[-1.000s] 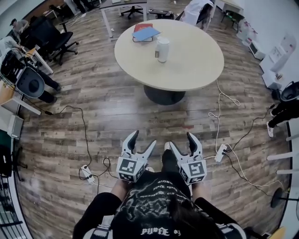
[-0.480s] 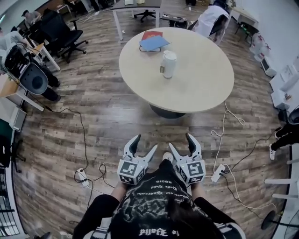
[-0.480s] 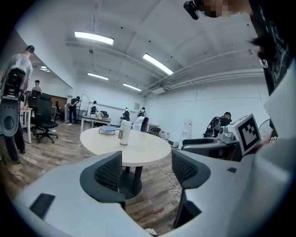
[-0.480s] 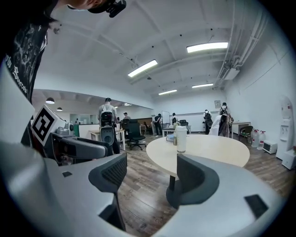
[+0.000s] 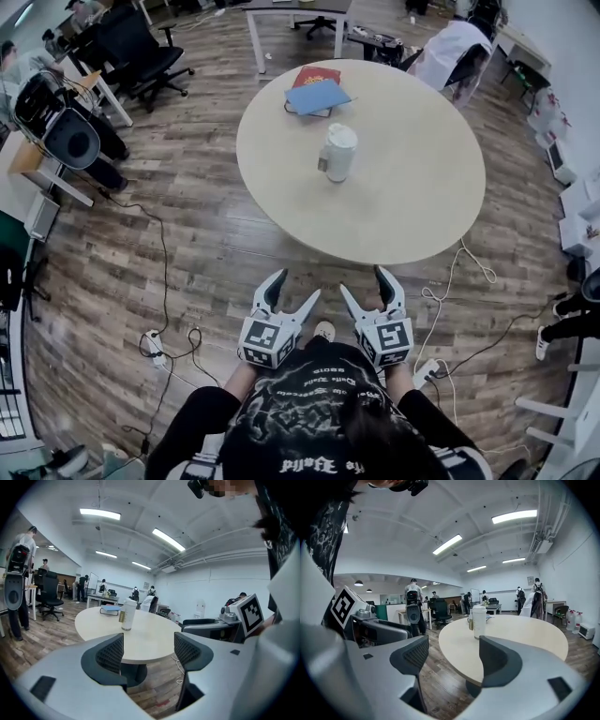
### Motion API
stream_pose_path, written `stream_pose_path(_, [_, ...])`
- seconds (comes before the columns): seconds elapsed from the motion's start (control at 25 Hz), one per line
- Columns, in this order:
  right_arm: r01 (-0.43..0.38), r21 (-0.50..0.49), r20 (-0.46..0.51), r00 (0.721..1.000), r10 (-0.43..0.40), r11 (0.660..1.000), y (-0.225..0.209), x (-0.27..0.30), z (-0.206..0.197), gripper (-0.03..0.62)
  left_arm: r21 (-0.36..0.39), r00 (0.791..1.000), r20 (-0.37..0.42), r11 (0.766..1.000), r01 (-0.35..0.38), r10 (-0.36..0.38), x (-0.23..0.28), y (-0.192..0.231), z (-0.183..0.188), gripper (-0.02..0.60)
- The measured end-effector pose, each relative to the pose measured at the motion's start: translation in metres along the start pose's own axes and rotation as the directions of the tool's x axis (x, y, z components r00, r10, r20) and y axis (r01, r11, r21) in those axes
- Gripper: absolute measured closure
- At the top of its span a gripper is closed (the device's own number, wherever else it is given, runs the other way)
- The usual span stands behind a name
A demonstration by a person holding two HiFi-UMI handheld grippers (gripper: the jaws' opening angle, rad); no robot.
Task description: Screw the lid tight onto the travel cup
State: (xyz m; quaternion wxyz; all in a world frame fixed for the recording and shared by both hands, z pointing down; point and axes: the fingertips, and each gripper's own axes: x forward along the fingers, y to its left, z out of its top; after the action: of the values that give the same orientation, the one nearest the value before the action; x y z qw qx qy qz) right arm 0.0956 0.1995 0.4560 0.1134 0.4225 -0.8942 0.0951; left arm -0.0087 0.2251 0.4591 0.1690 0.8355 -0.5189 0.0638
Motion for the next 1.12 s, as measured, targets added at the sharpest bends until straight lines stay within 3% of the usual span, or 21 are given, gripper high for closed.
stream_pose_path(0.24, [-0.023, 0.011, -0.005, 1.000, 0.023, 1.000, -0.048, 0.014, 0.003, 0.270, -0.034, 0.999, -0.003, 0.999, -0.037, 0.037, 0.049, -0.002, 0.002, 0.242])
stream_pose_path(0.48, [-0.029, 0.040, 0.011, 1.000, 0.029, 0.999, -0.068, 0.020, 0.007, 0.273, -0.054, 0.999, -0.018, 0.998, -0.038, 0.037, 0.072, -0.009, 0.003, 0.244])
stream_pose_path(0.68, [-0.035, 0.046, -0.007, 0.999, 0.035, 0.998, -0.073, 0.027, 0.004, 0.273, -0.028, 1.000, -0.025, 1.000, -0.012, 0.012, 0.087, -0.013, 0.009, 0.244])
stream_pose_path(1.12, [0.030, 0.060, -0.004, 1.000, -0.030, 0.998, -0.100, 0.072, 0.017, 0.273, -0.059, 0.997, -0.011, 0.996, 0.069, -0.070, 0.148, 0.024, 0.028, 0.244])
